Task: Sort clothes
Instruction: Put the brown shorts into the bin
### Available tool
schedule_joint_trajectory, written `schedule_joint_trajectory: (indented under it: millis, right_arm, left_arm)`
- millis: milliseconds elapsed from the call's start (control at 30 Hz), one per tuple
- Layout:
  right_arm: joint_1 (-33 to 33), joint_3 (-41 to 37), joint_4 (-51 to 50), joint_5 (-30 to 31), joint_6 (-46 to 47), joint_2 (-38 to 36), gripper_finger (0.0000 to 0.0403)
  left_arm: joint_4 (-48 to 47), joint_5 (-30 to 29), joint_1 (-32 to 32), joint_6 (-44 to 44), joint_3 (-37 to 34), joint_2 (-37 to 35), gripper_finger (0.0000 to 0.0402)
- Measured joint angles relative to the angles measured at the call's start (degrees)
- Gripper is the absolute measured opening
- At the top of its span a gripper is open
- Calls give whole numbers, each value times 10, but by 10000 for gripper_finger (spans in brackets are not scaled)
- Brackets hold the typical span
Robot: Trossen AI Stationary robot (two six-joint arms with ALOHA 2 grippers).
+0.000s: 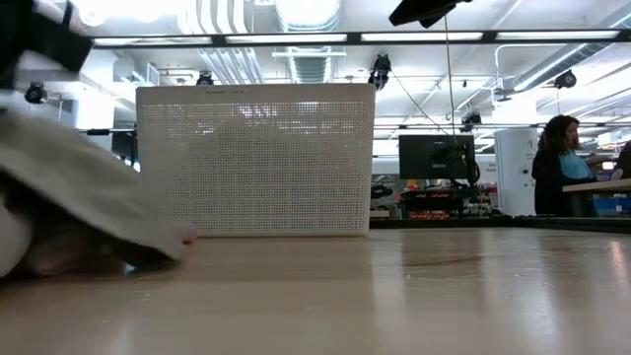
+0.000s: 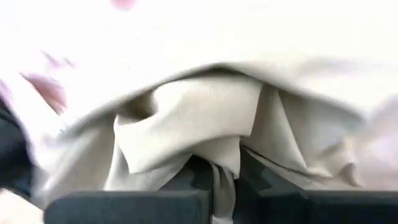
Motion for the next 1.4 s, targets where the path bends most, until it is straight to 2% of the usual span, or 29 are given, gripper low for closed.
schedule_joint_trajectory:
  millis: [167,300,433,600,700,867,933,1000,1167,1400]
  right_arm:
    - [0,0,3,1,-2,0,0]
    - [0,0,3,10,-5,0,0]
    - [0,0,3,10,-5,0,0]
    - [0,0,7,10,-6,0,0]
    - [0,0,16,10,-6,0,0]
    - [0,0,19,10,-6,0,0]
    - [0,0,19,10,-5,0,0]
    - [0,0,20,10,-2,0,0]
    - [0,-9,39,10,-2,0,0]
    - [0,-12,44,10,-2,0,0]
  left_arm:
    - [-84,-125,20,39,149,0,5]
    - [-94,-261,30,107,265,0,4]
    - [-95,-369,39,206,371,0,3]
    - [-69,-461,53,348,471,0,2]
    - [-4,-491,69,467,511,0,2]
    - [143,-497,123,702,547,0,2]
    - [187,-495,156,774,560,1,2]
    - [221,-468,203,826,574,1,2]
    - [258,-328,348,889,602,4,1]
    - [233,-220,531,892,613,34,1]
